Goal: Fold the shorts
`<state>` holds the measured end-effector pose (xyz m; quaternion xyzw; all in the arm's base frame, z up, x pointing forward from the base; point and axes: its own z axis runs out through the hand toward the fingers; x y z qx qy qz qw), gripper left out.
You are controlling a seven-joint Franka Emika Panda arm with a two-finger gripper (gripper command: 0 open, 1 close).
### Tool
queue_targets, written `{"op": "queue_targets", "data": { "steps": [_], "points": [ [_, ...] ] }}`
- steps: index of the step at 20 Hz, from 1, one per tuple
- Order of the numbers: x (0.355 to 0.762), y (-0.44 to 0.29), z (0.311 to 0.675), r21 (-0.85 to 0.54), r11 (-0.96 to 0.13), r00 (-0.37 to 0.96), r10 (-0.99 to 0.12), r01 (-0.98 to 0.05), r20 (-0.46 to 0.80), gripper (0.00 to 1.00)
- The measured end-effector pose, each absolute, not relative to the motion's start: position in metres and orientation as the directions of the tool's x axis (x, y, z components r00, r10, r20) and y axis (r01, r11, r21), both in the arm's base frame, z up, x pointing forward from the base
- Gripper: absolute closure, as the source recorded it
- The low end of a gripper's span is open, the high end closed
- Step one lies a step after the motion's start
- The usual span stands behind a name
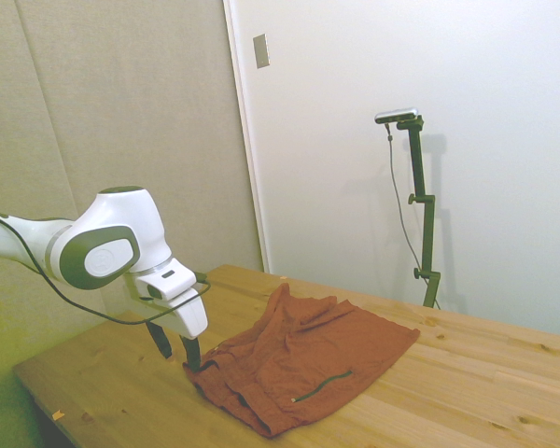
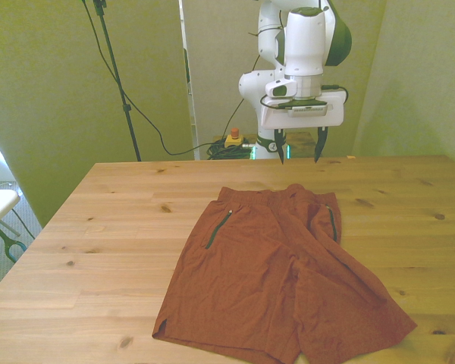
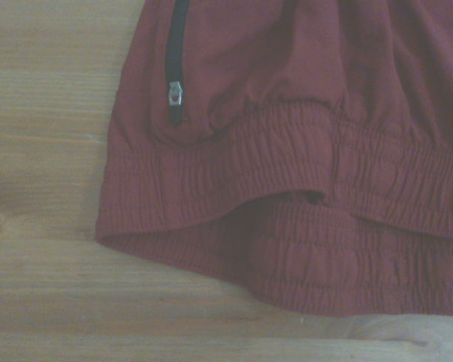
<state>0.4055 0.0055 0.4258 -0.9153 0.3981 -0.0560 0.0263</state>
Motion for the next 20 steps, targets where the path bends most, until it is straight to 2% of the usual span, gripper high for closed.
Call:
{"op": "queue_targets", "data": {
  "steps": [6, 12, 16, 20],
  "points": [
    [0.418, 0.010, 0.435, -0.103, -0.690, 0.681, -0.724, -0.716, 0.112, 0.00],
    [0.468, 0.032, 0.447, -0.090, -0.689, 0.674, -0.723, -0.719, 0.154, 0.00],
    [0.505, 0.063, 0.422, 0.048, -0.683, 0.664, -0.688, -0.729, 0.293, 0.00],
    [0.501, 0.113, 0.408, 0.191, -0.648, 0.649, -0.601, -0.737, 0.467, 0.00]
  ]
}}
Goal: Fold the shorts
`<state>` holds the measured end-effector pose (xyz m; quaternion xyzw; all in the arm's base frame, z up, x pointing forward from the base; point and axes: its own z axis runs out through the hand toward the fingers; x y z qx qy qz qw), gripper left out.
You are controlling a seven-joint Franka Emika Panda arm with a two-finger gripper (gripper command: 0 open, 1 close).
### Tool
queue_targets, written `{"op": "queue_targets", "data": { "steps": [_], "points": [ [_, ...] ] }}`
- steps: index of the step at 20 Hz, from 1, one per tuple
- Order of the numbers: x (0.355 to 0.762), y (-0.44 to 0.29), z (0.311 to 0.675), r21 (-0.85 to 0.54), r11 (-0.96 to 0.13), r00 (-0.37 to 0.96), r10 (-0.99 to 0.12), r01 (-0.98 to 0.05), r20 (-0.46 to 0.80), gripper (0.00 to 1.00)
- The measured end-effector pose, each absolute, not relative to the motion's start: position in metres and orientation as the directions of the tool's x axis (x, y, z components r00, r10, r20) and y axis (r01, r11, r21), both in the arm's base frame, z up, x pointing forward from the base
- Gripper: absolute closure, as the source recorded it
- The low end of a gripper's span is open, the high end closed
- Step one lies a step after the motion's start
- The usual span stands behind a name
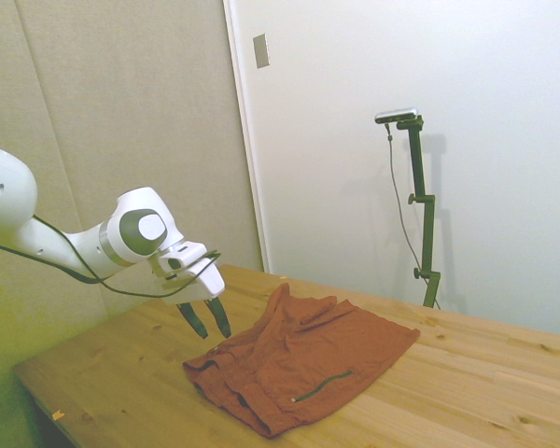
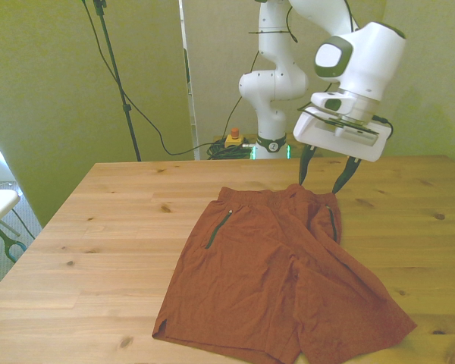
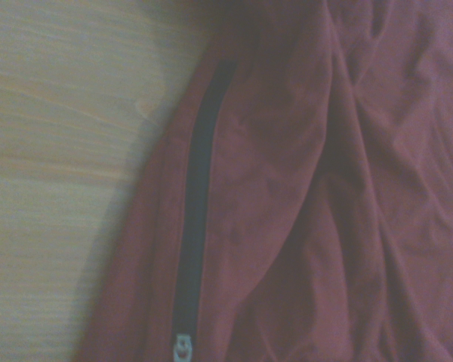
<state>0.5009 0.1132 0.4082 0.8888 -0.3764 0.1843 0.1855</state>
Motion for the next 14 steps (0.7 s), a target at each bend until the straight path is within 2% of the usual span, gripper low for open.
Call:
{"op": "queue_targets", "data": {
  "steps": [5, 14],
  "points": [
    [0.473, 0.163, 0.397, 0.296, -0.609, 0.645, -0.500, -0.736, 0.577, 0.00],
    [0.469, 0.208, 0.355, 0.327, -0.624, 0.674, -0.468, -0.710, 0.571, 0.00]
  ]
}}
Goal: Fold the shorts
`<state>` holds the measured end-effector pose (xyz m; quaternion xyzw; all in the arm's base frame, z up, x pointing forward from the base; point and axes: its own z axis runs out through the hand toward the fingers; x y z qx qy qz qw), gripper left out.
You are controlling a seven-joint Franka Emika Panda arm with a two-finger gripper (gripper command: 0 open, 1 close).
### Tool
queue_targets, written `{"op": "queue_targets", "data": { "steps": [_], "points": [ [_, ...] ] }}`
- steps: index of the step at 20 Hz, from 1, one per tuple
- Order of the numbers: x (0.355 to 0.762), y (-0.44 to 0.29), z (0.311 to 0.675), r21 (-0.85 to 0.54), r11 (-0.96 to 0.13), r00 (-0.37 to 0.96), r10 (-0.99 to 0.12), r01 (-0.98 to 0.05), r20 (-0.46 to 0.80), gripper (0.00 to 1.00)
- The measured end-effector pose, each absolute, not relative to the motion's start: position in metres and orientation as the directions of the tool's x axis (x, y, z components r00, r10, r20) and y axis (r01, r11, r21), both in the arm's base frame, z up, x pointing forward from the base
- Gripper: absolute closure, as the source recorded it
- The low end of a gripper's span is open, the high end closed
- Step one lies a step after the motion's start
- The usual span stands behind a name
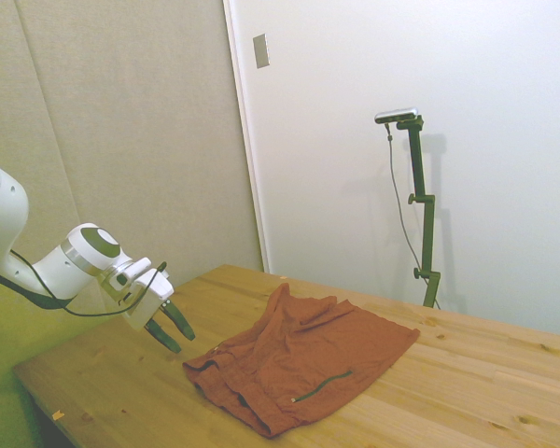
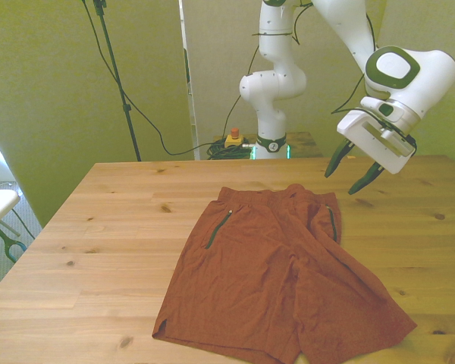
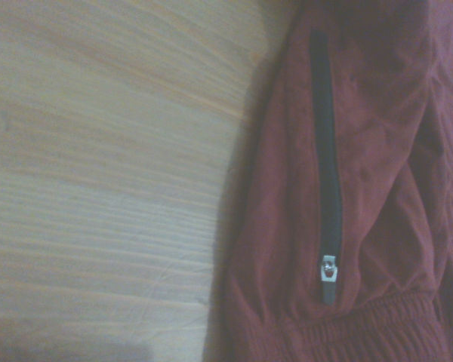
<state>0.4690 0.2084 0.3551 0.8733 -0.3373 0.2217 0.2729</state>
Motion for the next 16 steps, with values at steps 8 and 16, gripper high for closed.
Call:
{"op": "queue_targets", "data": {
  "steps": [8, 16],
  "points": [
    [0.471, 0.198, 0.329, 0.380, -0.603, 0.693, -0.452, -0.702, 0.562, 0.00],
    [0.472, 0.181, 0.324, 0.411, -0.575, 0.691, -0.443, -0.708, 0.571, 1.00]
  ]
}}
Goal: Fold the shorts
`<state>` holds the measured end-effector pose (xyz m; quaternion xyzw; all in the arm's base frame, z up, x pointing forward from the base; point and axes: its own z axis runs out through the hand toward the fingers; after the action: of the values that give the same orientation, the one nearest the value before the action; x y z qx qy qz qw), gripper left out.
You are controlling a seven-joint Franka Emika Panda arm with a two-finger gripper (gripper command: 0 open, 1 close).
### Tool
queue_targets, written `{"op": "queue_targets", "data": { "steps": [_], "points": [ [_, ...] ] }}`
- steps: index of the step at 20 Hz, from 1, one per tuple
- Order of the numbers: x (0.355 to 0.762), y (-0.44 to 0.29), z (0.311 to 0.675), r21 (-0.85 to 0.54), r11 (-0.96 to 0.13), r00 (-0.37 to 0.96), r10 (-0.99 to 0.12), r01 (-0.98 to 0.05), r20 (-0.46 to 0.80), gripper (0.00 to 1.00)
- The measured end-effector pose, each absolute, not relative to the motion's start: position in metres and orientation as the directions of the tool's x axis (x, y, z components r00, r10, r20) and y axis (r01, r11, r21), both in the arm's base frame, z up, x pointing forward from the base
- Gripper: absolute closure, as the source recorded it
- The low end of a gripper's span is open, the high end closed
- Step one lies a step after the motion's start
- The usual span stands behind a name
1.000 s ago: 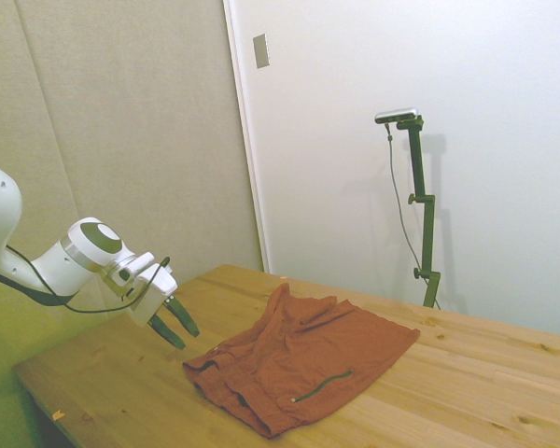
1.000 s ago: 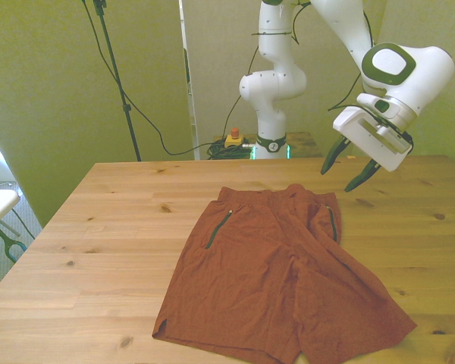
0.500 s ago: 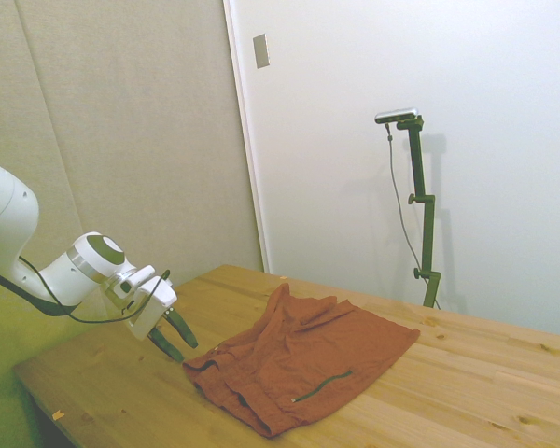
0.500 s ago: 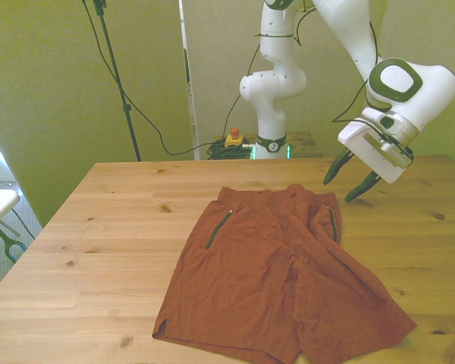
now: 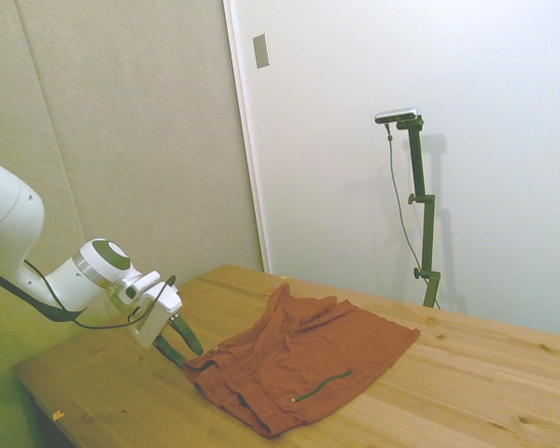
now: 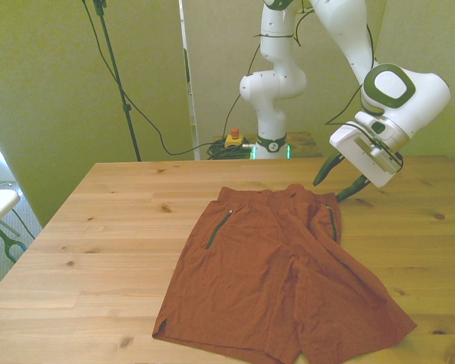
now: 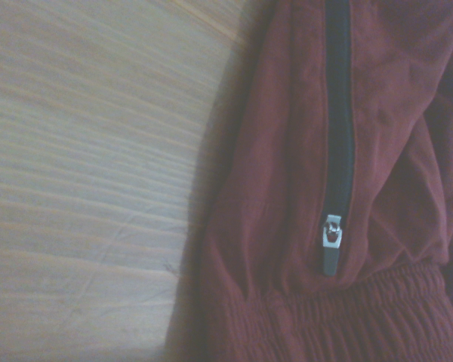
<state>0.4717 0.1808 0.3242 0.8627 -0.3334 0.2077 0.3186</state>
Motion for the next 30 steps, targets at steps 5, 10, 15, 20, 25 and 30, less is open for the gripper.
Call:
{"op": "queue_targets", "data": {
  "steps": [5, 10, 15, 20, 25, 30],
  "points": [
    [0.472, 0.172, 0.322, 0.414, -0.569, 0.689, -0.443, -0.710, 0.573, 1.00],
    [0.471, 0.173, 0.317, 0.408, -0.582, 0.695, -0.443, -0.703, 0.566, 1.00],
    [0.468, 0.175, 0.313, 0.401, -0.598, 0.702, -0.440, -0.694, 0.560, 1.00],
    [0.463, 0.176, 0.308, 0.411, -0.602, 0.712, -0.432, -0.685, 0.553, 1.00],
    [0.458, 0.175, 0.303, 0.421, -0.602, 0.719, -0.427, -0.678, 0.548, 1.00],
    [0.451, 0.174, 0.310, 0.404, -0.610, 0.713, -0.431, -0.682, 0.553, 1.00]
  ]
}}
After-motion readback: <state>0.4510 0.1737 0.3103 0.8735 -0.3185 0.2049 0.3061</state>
